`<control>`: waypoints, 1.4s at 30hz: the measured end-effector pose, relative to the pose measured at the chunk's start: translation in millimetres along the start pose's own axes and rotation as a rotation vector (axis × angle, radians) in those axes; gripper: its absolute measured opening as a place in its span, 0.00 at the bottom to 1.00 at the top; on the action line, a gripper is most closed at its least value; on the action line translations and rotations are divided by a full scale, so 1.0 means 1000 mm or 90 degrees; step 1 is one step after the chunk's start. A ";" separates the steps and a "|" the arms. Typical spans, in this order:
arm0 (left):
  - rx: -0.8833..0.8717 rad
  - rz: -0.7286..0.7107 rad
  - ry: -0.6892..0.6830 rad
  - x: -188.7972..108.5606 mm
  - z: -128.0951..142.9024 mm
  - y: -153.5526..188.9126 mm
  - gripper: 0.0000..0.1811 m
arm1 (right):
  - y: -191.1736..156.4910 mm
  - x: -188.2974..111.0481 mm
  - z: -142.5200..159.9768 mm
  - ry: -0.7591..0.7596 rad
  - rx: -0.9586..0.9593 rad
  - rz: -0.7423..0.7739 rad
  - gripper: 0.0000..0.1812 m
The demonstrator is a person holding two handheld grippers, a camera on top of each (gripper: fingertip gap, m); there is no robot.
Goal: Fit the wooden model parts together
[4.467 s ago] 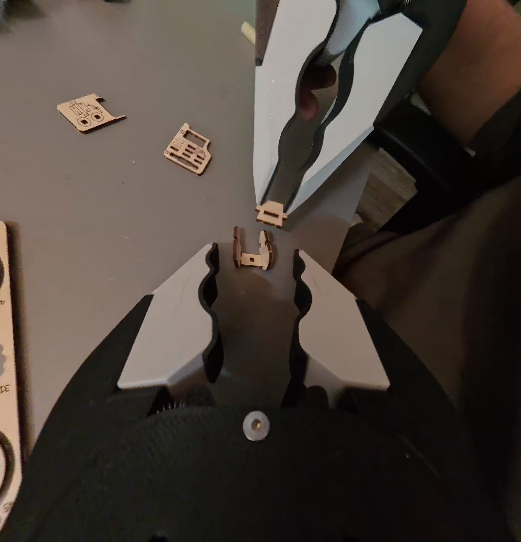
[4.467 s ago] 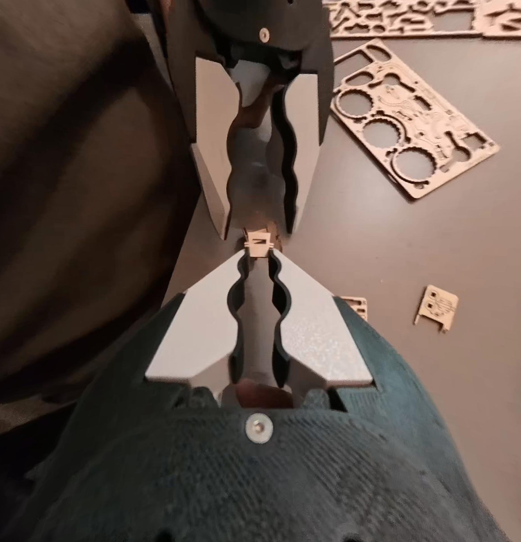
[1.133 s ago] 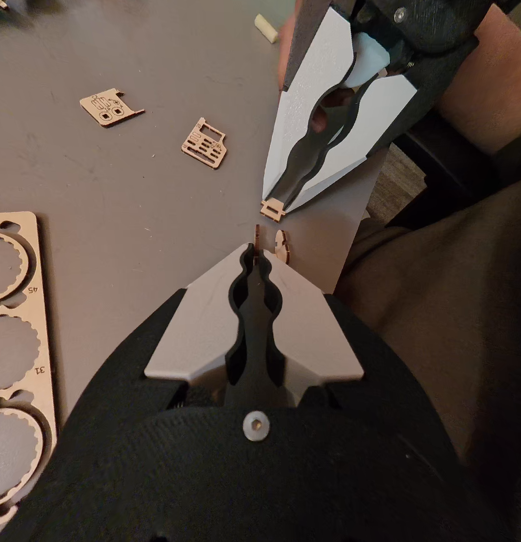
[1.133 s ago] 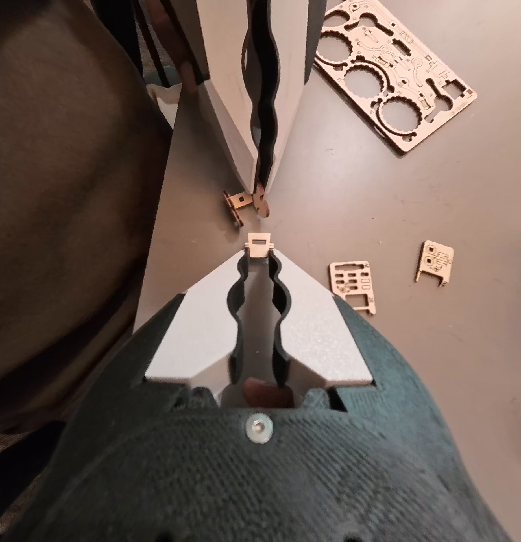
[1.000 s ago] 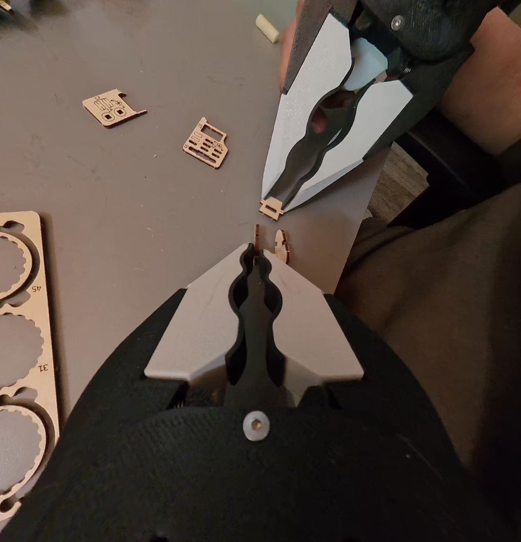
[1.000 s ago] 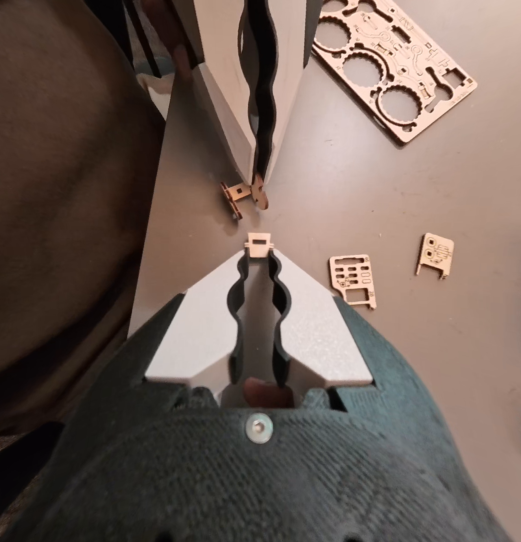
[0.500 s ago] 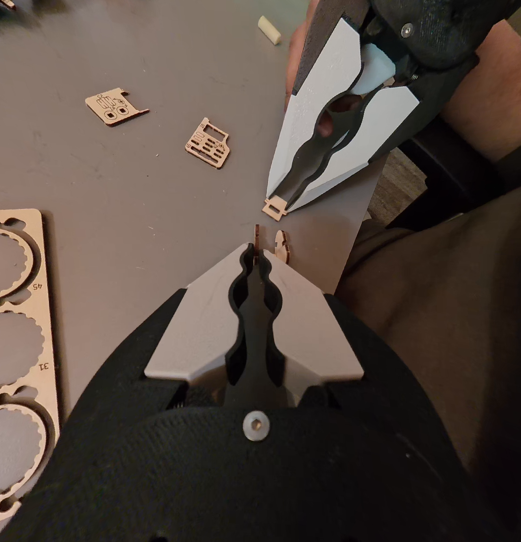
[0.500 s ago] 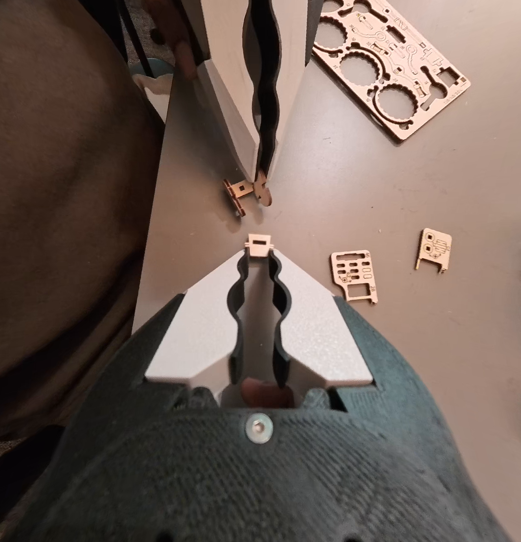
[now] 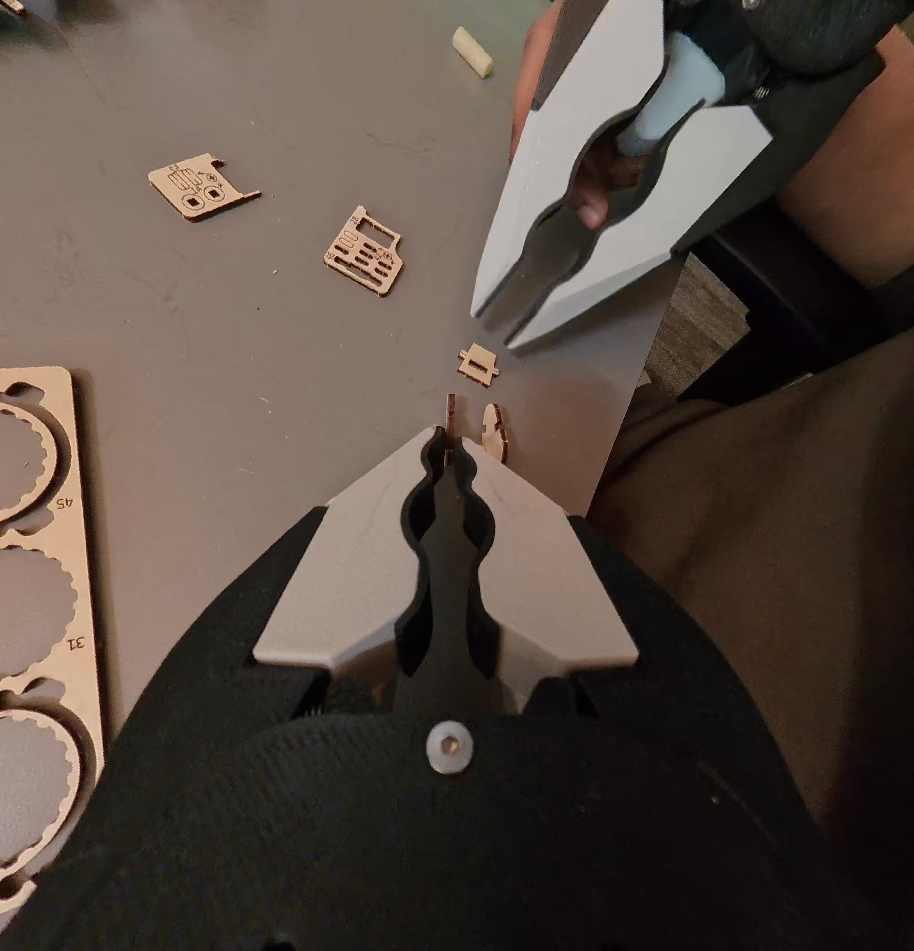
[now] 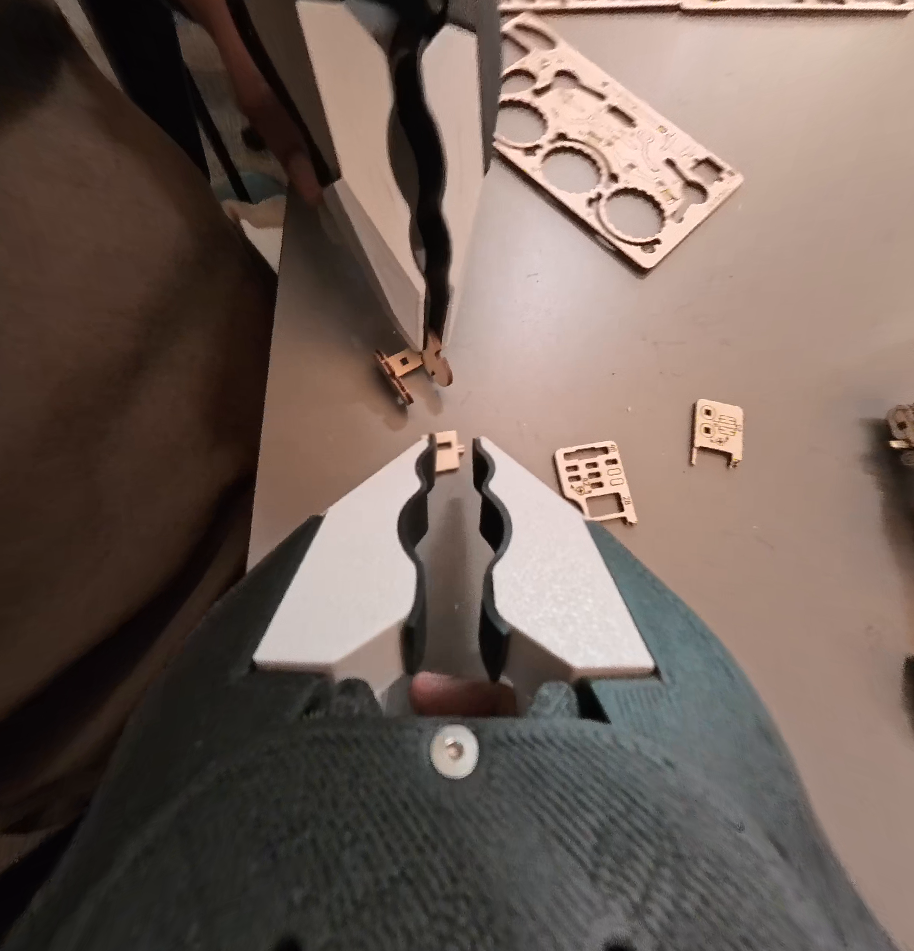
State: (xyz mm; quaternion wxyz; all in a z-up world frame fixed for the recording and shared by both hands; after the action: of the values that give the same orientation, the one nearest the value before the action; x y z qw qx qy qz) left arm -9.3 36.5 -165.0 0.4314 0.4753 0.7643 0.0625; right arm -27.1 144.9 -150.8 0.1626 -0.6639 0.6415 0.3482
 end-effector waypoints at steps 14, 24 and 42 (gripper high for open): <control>-0.006 -0.033 0.025 -0.002 -0.003 -0.004 0.01 | -0.013 0.003 -0.005 0.023 0.430 0.292 0.11; 0.003 -0.050 0.035 -0.002 -0.005 -0.004 0.00 | -0.032 0.018 -0.003 -0.045 0.412 0.341 0.16; 0.006 -0.037 0.029 -0.001 -0.005 -0.002 0.01 | -0.029 0.013 0.003 0.015 0.380 0.264 0.17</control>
State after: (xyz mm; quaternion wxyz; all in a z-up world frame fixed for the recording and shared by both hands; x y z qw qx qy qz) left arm -14.1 36.4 -162.6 0.4132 0.4532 0.7878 0.0575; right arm -0.7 140.8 -168.1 0.2674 -0.4469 0.8378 0.1638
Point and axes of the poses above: each gripper's, where its closed fingertips meet, x out along the fingers, z out of its underside, y = z × x across the jaws, the point moved 5 cm from there along -x, back along the fingers, and after that the axes turned 13 degrees about -x, right-handed, at the moved point
